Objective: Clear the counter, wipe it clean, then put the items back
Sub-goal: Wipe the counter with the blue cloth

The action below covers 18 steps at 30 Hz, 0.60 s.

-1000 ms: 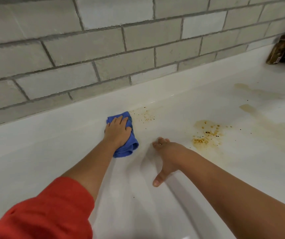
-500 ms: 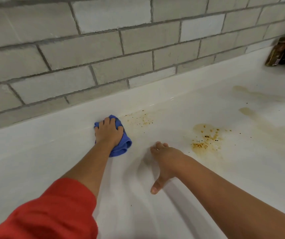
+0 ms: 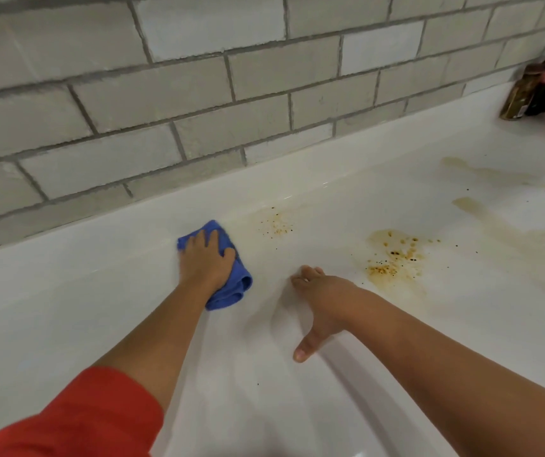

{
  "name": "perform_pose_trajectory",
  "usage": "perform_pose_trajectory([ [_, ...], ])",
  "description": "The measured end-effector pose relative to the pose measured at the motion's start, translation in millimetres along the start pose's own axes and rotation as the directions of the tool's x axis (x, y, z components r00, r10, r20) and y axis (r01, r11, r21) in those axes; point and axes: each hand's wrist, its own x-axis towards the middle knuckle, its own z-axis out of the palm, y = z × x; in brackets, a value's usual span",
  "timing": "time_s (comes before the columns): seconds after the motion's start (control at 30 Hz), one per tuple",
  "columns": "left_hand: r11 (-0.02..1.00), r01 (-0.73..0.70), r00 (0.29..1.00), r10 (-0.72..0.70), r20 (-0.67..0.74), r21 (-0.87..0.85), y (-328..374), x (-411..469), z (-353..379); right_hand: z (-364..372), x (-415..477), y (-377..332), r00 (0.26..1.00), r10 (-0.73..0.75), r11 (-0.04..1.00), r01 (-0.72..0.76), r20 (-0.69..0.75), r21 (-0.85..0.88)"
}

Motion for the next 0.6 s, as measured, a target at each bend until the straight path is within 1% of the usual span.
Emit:
perform_pose_trajectory([
  [0.07,0.976,0.217,0.976,-0.217,0.006,0.000,-1.8,-3.0,-3.7,0.9,-0.1,-0.9,1.000,-0.002,1.000,0.002,0.002,0.000],
  [0.13,0.940,0.342,0.939,-0.341,0.053,-0.007,13.6,4.4,-5.4,-0.6,1.5,-1.8,1.000,0.001,1.000,-0.001,0.007,0.001],
  [0.2,0.910,0.414,0.904,-0.411,0.113,0.001,37.7,15.1,-6.6,-2.1,3.8,-2.9,1.000,0.011,1.000,-0.011,0.028,0.009],
  [0.27,0.914,0.405,0.904,-0.406,0.135,0.036,61.3,27.1,-3.1,-3.1,6.2,-3.0,0.999,0.013,1.000,-0.013,0.038,0.009],
  [0.33,0.937,0.338,0.932,-0.346,0.111,0.085,77.4,35.1,-0.3,-3.1,7.9,-2.4,0.999,0.012,1.000,-0.012,0.039,0.002],
  [0.37,0.953,0.281,0.953,-0.291,0.086,0.112,81.5,36.7,0.3,-2.5,8.5,-2.0,0.999,0.012,1.000,-0.012,0.042,0.005],
  [0.4,0.969,0.212,0.973,-0.221,0.060,0.123,82.1,38.0,0.9,-1.7,9.1,-1.2,0.999,0.012,1.000,-0.013,0.041,0.014],
  [0.47,0.997,0.035,0.999,-0.036,0.024,0.066,74.2,37.9,3.0,-0.8,8.6,0.0,0.999,0.010,0.999,-0.012,0.035,0.037],
  [0.5,0.998,-0.066,0.998,0.065,0.018,0.018,66.2,37.4,4.5,-0.7,7.5,0.5,1.000,0.006,0.999,-0.007,0.024,0.045],
  [0.57,0.961,-0.264,0.964,0.266,0.023,-0.086,44.4,35.6,4.6,-1.1,4.9,1.7,1.000,-0.005,0.999,0.005,-0.005,0.053],
  [0.6,0.937,-0.323,0.944,0.329,0.020,-0.135,34.7,34.6,3.1,-1.4,3.8,2.0,1.000,-0.007,0.998,0.007,-0.008,0.055],
])
